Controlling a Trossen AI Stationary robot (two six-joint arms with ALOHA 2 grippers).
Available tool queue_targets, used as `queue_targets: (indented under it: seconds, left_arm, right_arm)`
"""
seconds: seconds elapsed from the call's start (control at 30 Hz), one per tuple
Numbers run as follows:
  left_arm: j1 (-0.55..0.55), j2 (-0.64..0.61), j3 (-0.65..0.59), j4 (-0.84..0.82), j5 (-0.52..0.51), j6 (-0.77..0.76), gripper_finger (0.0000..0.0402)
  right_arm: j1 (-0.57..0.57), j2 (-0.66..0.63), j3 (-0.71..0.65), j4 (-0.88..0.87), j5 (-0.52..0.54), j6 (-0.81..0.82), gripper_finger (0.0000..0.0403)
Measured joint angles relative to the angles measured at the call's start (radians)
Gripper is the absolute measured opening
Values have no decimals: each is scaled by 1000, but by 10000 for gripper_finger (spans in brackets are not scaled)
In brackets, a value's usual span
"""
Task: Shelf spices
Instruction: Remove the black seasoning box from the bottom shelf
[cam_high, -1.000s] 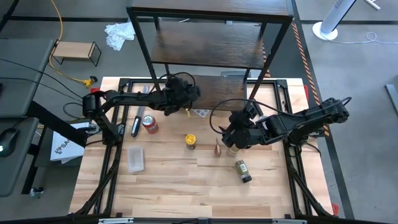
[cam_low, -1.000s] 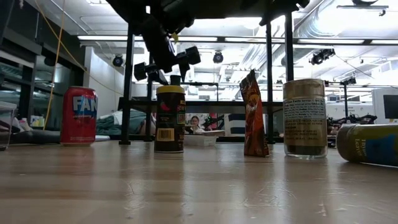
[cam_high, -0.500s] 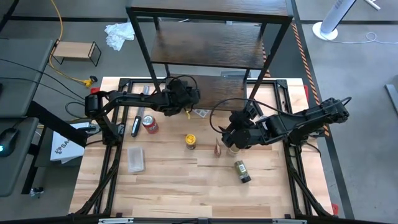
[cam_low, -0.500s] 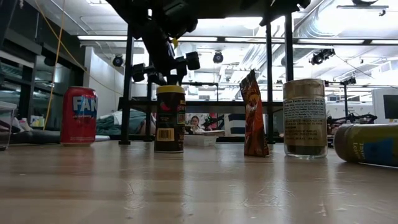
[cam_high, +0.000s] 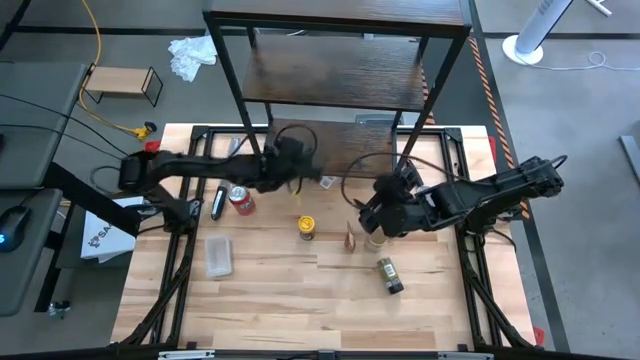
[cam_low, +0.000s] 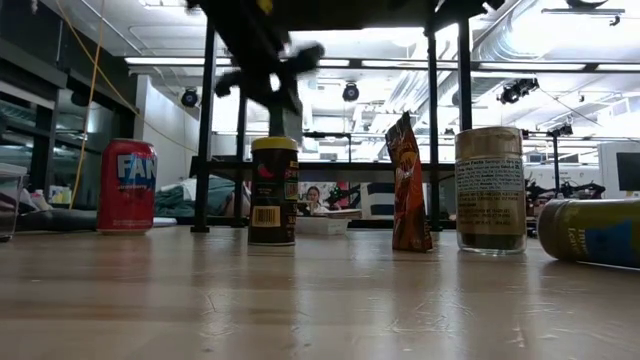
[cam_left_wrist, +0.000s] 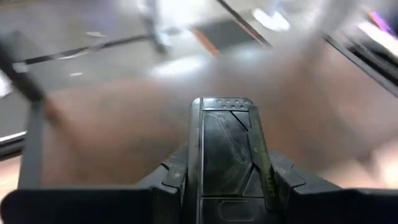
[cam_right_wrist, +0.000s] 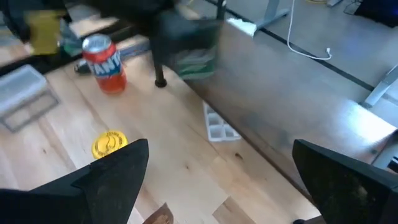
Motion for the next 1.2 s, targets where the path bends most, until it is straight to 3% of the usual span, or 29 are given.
queue_targets:
  seconds: [0.07, 0.17, 0.3, 0.47, 0.6, 0.83, 1.03, 1.2]
  left_arm:
    - [-79, -66, 0, -89, 59, 41, 106]
    - [-242, -162, 0, -241, 56, 20, 106]
    - [-495, -218, 0, -464, -66, -253, 106]
    - [-705, -135, -4, -679, -148, -560, 106]
    - [-739, -34, -87, -686, -129, -723, 106]
    - [-741, 29, -250, -477, -85, -906, 108]
    - [-741, 29, -294, -369, -57, -923, 189]
    - [-742, 22, -294, -362, -28, -917, 219]
  right_arm:
    - [0, -25, 0, -12, 16, 16, 394]
    - [0, -56, 0, -33, 48, 54, 394]
    - [0, -79, 0, -26, 59, 57, 394]
    - [0, -77, 0, 7, 56, 53, 394]
    - [-15, -75, 0, 21, 51, 53, 394]
    - [-35, -75, 0, 63, 15, 57, 394]
    - [-35, -75, 0, 88, 2, 50, 394]
    - [-35, -75, 0, 86, -7, 45, 394]
